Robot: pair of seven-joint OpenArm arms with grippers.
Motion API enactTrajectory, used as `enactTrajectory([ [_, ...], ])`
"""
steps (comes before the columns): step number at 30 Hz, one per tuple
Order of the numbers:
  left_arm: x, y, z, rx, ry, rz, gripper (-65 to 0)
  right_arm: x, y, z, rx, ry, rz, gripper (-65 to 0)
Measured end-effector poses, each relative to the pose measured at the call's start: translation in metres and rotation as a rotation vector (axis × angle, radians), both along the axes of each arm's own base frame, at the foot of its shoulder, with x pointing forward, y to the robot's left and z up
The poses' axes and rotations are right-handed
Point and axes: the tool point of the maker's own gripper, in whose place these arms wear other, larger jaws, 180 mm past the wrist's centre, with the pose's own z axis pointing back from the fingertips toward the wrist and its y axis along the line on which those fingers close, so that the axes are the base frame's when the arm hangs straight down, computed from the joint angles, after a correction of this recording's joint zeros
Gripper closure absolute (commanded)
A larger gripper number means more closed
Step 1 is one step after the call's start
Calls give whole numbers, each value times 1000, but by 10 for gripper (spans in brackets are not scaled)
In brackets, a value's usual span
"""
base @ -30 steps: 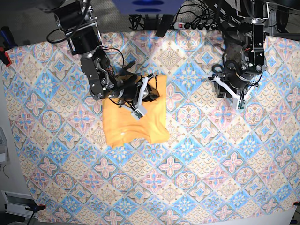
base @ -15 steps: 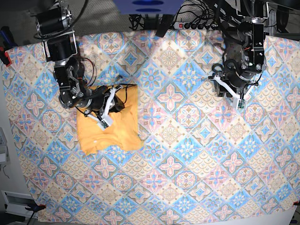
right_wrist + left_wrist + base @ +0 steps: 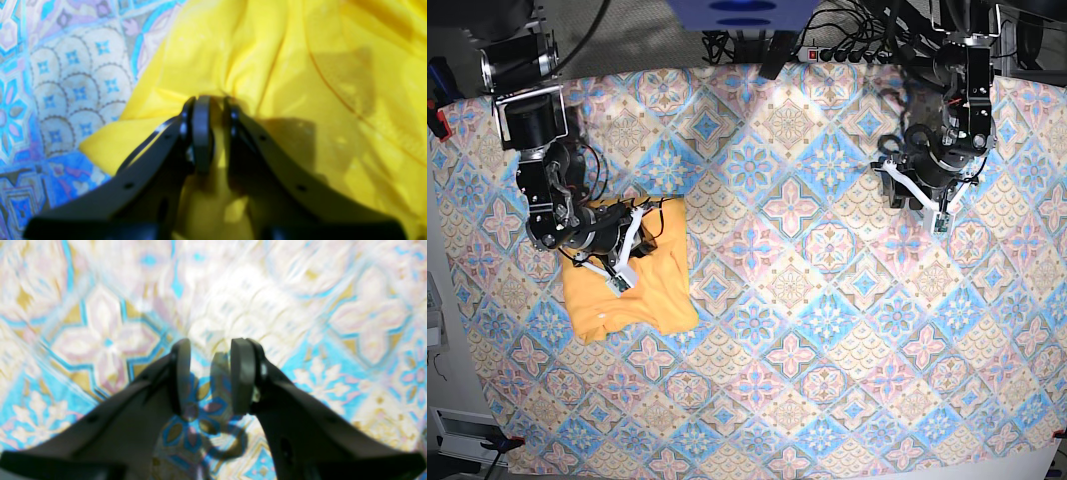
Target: Fold the T-shirt properly
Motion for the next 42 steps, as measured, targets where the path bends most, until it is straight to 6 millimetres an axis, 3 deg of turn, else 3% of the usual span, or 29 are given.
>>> enactTrajectory([
  [5, -5, -3, 4, 1, -8, -10, -200, -3, 18, 23, 7, -68, 56, -74],
  [9, -16, -2, -3, 2, 19, -9, -200, -29, 29, 25, 33, -73, 72, -74],
  [12, -31, -5, -7, 3, 47, -16, -200, -44, 9, 30, 36, -92, -2, -74],
  [16, -42, -10, 4, 4, 30, -34, -200, -65, -23, 35, 6, -99, -90, -74],
  [20, -57, -1, 13, 22, 23, -15, -200, -99, -40, 37, -9, -86, -136, -74],
  [26, -90, 8, 6, 25, 84, 25, -200, -132, -70, 50, -30, -104, -261, -74],
  [33, -122, 8, 16, 36, 112, 40, -200, -189, -94, 37, -74, -5, -352, -74],
  [37, -142, 4, 15, 32, 147, 28, -200, -216, -93, 30, -76, 44, -351, -65],
  [42, -179, 0, 6, 4, 233, 59, -199, -267, -93, 17, -98, 165, -349, -31],
])
